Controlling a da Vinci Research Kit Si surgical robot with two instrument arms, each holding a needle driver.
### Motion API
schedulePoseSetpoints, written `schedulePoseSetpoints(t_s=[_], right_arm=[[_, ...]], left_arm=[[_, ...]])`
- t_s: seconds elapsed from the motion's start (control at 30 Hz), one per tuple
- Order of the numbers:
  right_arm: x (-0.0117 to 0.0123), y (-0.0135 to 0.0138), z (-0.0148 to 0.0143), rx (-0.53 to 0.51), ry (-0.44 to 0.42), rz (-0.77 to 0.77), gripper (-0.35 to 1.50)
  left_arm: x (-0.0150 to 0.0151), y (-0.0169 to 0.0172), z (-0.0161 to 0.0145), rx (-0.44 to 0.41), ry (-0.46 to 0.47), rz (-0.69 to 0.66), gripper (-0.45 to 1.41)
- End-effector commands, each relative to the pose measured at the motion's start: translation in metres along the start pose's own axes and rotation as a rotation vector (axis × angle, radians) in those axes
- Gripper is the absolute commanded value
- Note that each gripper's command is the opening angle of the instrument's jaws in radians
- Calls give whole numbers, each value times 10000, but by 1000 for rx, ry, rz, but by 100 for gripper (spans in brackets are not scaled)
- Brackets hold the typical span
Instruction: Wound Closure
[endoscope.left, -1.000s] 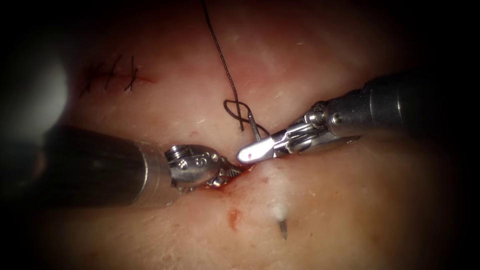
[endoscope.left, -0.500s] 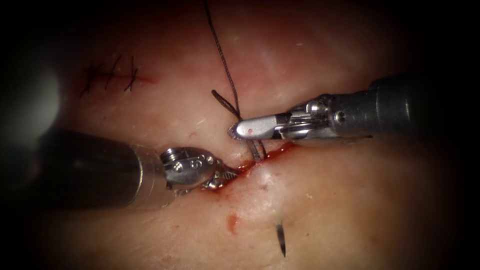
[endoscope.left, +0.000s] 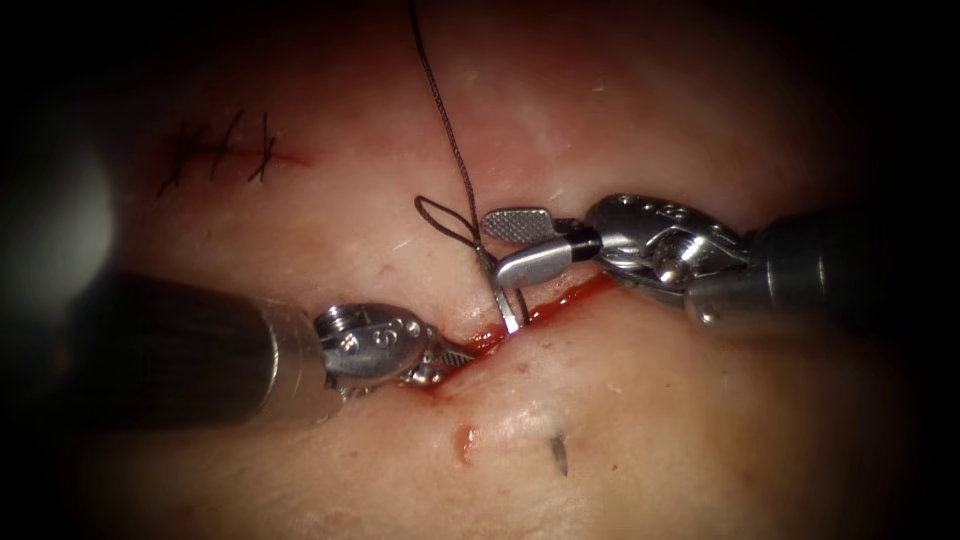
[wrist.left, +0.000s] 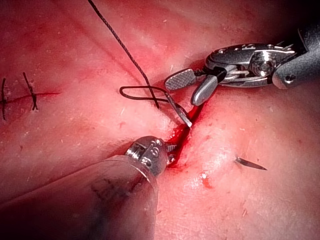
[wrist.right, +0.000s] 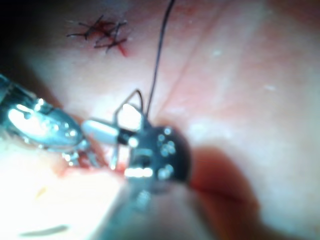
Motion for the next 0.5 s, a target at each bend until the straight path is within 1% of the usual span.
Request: schedulePoseSetpoints(t_s=[0.03, 0.1, 0.2, 0.23, 0.27, 0.3, 0.33, 0.43, 0.5], right_arm=[[-12, -2, 8, 2, -34, 5, 123], [-17, -2, 10, -13, -72, 2, 121], [-23, 0, 11, -33, -107, -2, 120], [-27, 4, 11, -53, -138, -5, 120], [-27, 4, 11, -53, -138, -5, 120], [-29, 8, 10, -80, -176, -8, 120], [-29, 8, 10, -80, -176, -8, 120], [-29, 12, 9, -118, -229, -8, 118], [-27, 13, 10, -131, -249, 1, 116]], left_arm=[[-6, 7, 10, -2, 1, -4, 47], [-7, 11, 10, -1, 2, -5, 47], [-8, 16, 11, 2, 3, -1, 47], [-9, 18, 12, 4, 4, -2, 47], [-9, 18, 12, 4, 4, -2, 47], [-10, 19, 13, 6, 4, -2, 47], [-10, 19, 13, 6, 4, -2, 47], [-10, 19, 14, 7, 4, -1, 47], [-10, 20, 14, 7, 4, -1, 47]])
